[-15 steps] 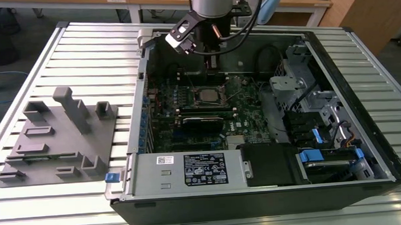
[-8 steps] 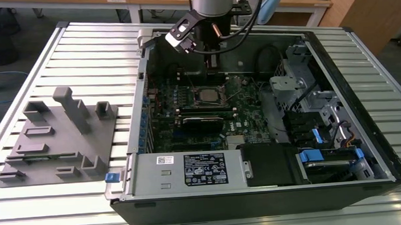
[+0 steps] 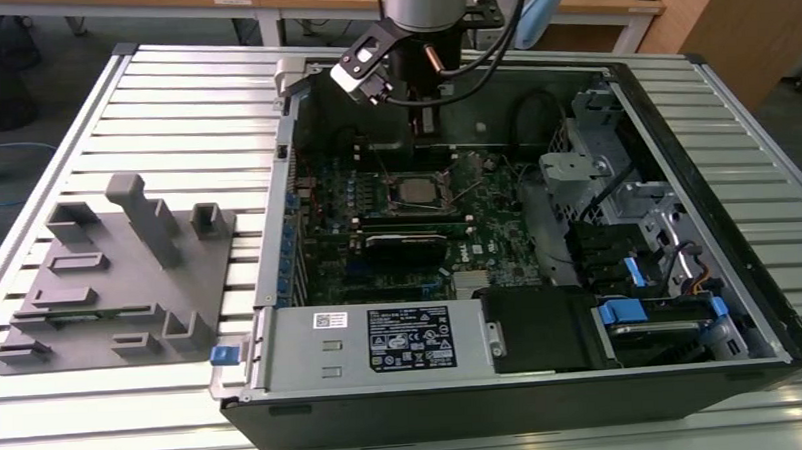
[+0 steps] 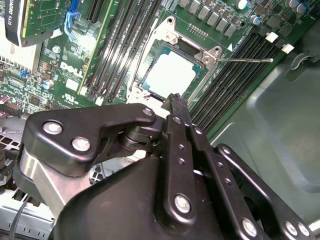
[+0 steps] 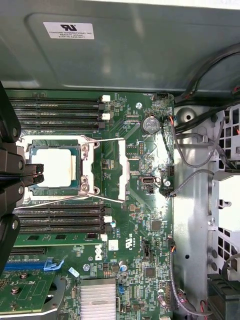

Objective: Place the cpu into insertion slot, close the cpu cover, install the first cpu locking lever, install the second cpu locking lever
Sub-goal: 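Close the cpu cover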

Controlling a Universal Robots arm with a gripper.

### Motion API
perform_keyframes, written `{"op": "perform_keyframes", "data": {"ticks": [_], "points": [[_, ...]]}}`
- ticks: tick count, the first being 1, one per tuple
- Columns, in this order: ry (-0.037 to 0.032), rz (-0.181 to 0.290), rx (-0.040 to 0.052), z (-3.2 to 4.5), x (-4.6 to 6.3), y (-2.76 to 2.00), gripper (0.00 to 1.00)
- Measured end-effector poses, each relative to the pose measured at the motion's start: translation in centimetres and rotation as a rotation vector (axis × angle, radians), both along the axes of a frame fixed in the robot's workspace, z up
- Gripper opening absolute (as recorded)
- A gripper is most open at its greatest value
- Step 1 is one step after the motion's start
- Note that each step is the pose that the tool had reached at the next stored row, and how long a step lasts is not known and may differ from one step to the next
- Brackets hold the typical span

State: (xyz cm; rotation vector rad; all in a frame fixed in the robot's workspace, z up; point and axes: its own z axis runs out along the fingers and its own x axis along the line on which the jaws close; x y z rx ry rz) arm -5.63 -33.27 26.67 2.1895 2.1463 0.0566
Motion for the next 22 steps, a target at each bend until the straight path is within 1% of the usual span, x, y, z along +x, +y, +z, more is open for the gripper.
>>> {"op": "perform_keyframes", "data": {"ticks": [7, 18, 22], "points": [[0.0003, 0.0, -0.0003, 0.03, 0.06, -0.01, 0.11], [0.0001, 0.0, -0.0002, 0.02, 0.7, 0.0, 0.11], [0.0001, 0.0, -0.0002, 0.03, 0.77, 0.0, 0.11]]}}
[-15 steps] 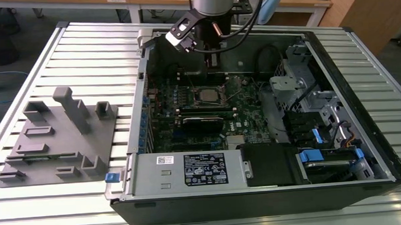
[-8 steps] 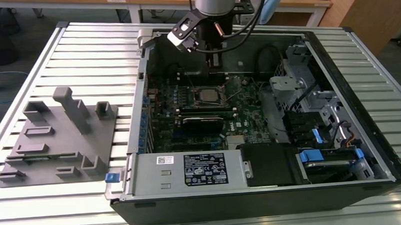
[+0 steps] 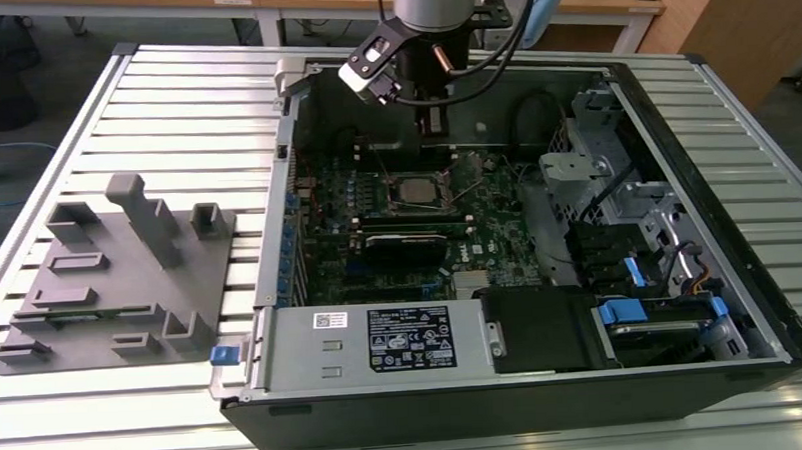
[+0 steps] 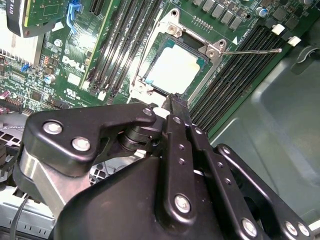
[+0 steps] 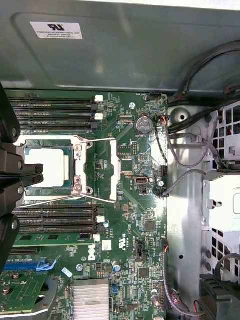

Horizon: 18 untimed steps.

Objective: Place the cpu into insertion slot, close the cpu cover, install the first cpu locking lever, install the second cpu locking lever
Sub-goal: 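Close the cpu cover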

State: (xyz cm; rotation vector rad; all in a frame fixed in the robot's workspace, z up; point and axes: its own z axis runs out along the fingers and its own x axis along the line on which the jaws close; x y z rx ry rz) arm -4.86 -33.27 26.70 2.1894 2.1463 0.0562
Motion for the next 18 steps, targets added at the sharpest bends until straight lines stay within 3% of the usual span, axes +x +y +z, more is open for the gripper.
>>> {"op": "perform_keyframes", "data": {"ticks": [18], "points": [[0.0, 0.0, 0.0, 0.0, 0.95, 0.0, 0.11]]}}
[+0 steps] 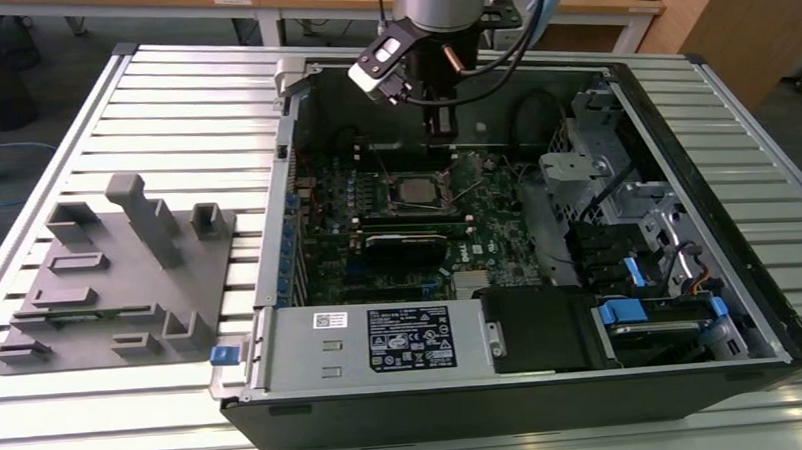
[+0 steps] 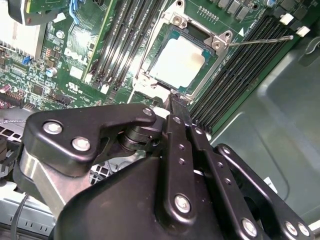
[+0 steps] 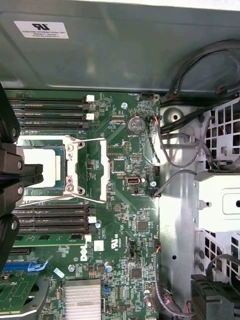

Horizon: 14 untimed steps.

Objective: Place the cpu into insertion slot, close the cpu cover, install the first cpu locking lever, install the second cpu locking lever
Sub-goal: 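Close the cpu cover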

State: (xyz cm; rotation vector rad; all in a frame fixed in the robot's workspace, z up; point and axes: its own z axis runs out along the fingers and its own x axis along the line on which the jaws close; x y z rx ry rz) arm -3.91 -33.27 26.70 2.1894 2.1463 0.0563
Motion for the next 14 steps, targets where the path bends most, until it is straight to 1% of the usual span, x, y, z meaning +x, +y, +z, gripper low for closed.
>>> {"op": "perform_keyframes", "data": {"ticks": [14], "points": [[0.0001, 0.0, 0.0, 0.0, 0.18, 0.0, 0.11]]}}
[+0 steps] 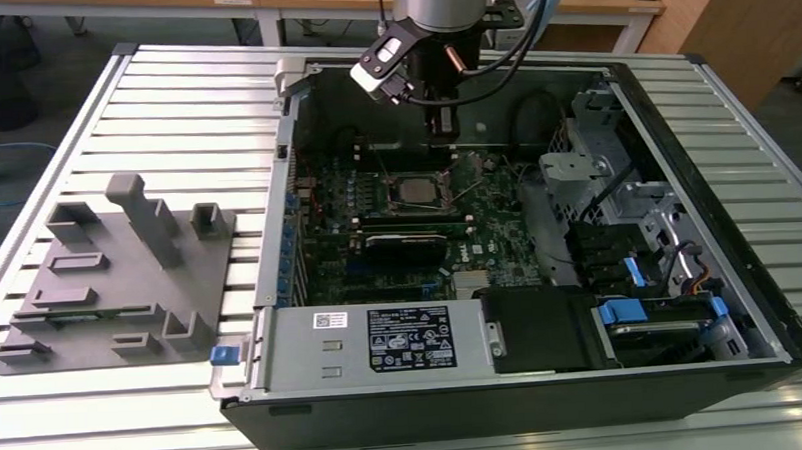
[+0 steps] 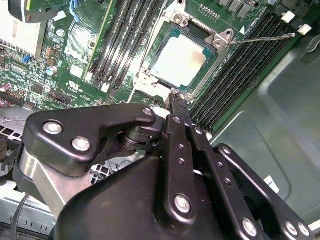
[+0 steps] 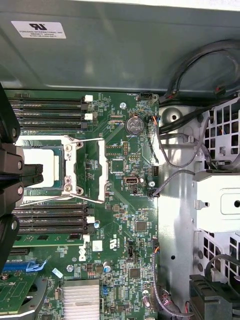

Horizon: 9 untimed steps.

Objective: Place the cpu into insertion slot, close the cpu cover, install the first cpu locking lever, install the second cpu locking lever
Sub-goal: 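Close the cpu cover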

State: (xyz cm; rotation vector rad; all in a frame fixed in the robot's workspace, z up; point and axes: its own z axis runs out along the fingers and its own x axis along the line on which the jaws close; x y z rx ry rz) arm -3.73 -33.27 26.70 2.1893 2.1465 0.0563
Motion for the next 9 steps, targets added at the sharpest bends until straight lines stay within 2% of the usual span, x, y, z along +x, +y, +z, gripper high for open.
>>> {"op": "perform_keyframes", "data": {"ticks": [9], "points": [[0.0, 0.0, 0.0, 0.0, 0.15, 0.0, 0.11]]}}
